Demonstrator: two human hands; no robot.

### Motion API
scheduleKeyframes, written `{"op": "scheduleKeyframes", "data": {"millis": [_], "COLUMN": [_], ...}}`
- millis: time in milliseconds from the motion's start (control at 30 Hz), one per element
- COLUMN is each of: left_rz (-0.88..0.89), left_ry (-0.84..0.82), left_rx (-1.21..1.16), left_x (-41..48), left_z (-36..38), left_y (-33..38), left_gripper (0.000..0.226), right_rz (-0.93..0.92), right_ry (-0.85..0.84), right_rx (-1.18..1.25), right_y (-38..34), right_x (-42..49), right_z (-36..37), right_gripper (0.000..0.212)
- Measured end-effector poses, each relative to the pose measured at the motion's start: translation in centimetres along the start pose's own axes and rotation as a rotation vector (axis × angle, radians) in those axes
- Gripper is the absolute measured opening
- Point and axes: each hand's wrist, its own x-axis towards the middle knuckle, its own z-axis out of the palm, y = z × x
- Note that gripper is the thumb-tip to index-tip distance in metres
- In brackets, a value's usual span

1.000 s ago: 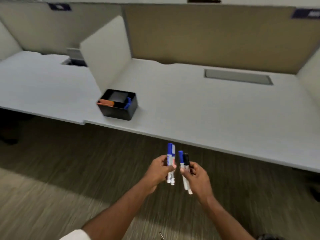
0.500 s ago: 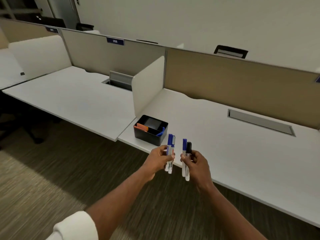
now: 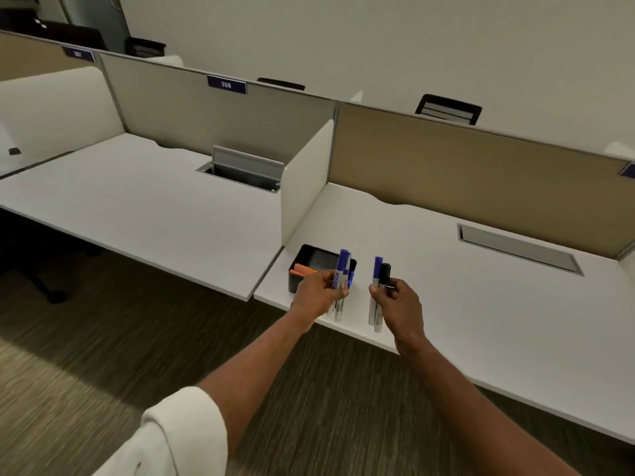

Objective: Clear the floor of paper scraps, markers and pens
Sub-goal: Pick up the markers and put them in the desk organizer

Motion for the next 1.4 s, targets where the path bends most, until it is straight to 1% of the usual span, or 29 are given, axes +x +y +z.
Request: {"op": "scheduleKeyframes", "data": {"millis": [133,333,433,567,700,900,1067,1267,1400], "left_rz": [0.036,0.057,0.058,0.077,0.070,0.075,0.058,0.061,0.094], "left_ry": [-0.026,-0.006,0.060,0.127,0.101,0.090,0.022,-0.099,-0.178], "left_rx": [0.011,-0.025,-0.027,0.061,0.072,0.104,0.143,0.175,0.258], "left_x": [3.0,9.1,12.3,16.8,20.7,24.8,27.4,30.4,31.3], "left_z": [-0.7,-0.7,0.1,1.4,2.2,3.3,4.3,4.3,4.4], "left_y": [-0.3,1.5,2.4,3.3,2.4,-0.4,-4.2,-6.9,-8.3], "left_gripper": [0.041,0.038,0.035,0.029,0.024,0.021,0.019,0.019,0.008], "right_rz": [-0.001,0.010,0.014,0.018,0.051,0.113,0.154,0.199,0.243], "right_ry": [0.014,-0.011,0.010,0.049,0.046,0.018,0.034,0.051,0.043], "right_rx": [0.012,0.000,0.019,0.029,0.037,0.035,-0.021,-0.043,-0.049], "right_y": [-0.5,-1.2,-1.6,-1.6,-0.2,2.6,4.7,6.2,7.0], "right_x": [3.0,9.6,13.3,17.8,21.2,23.6,25.0,26.7,27.1], "right_z": [0.8,1.9,2.1,2.8,4.9,8.3,10.6,11.1,11.3], "right_gripper": [0.041,0.040,0.036,0.028,0.022,0.014,0.013,0.017,0.018]}}
